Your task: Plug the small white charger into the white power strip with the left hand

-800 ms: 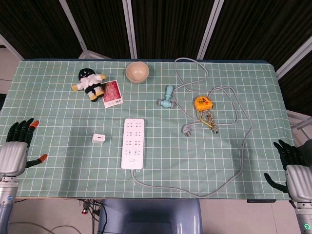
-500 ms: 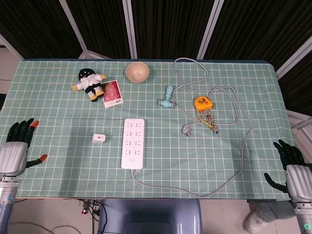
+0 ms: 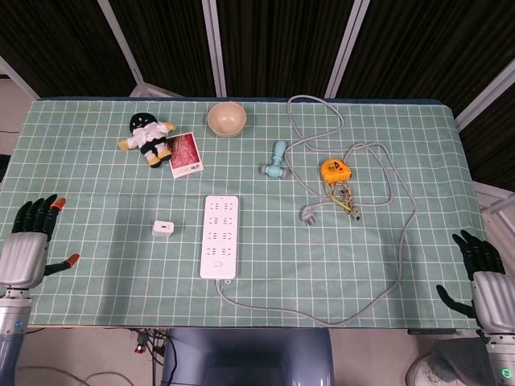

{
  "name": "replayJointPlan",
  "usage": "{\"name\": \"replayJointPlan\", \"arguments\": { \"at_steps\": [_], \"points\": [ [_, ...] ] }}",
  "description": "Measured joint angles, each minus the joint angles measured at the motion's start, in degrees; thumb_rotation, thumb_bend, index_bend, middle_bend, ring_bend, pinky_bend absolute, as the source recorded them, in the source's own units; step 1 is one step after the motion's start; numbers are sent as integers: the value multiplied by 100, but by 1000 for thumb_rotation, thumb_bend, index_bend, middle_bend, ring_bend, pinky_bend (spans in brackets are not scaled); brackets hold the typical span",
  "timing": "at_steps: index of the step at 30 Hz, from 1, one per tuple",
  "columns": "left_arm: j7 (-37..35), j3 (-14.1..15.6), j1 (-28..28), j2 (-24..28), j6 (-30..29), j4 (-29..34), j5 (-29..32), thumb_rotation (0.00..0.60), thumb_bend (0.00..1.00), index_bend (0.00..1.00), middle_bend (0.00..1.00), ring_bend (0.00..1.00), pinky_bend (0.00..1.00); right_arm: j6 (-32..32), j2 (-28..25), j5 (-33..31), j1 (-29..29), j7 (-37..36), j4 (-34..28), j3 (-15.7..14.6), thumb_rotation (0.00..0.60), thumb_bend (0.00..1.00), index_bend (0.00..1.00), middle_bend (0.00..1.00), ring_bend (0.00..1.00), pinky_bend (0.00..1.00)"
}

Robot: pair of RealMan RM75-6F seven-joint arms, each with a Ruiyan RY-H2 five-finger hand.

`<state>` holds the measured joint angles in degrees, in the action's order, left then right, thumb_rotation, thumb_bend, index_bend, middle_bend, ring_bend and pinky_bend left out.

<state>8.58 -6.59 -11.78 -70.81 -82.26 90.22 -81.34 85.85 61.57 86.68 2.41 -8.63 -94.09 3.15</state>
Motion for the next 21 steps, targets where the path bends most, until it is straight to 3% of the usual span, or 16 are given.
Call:
{"name": "replayJointPlan", "arguments": {
  "at_steps": [4,7,15,21],
  "points": [
    [291,-71,-103,71,199,319,196,600,127,80,5,0,0,5,-31,-11,-11,-74,-15,3,600,347,39,0,0,0],
    [763,-153,-239,143,415,629,451,600,128,130,67,0,0,-2,-39,6,-10,-99,-16,-5,600,347,39,0,0,0],
    [2393,-465,-959,232,1228,1519,1705,600,129,253,234,0,0,-28,-51,-20,-5,-157,-31,1,600,348,39,0,0,0],
    [3409,-647,-1574,-66,1481,1714,2679,600,177,269,249,0,0,-60,-71,-37,1,-236,-45,2,600,348,39,0,0,0]
  ]
}}
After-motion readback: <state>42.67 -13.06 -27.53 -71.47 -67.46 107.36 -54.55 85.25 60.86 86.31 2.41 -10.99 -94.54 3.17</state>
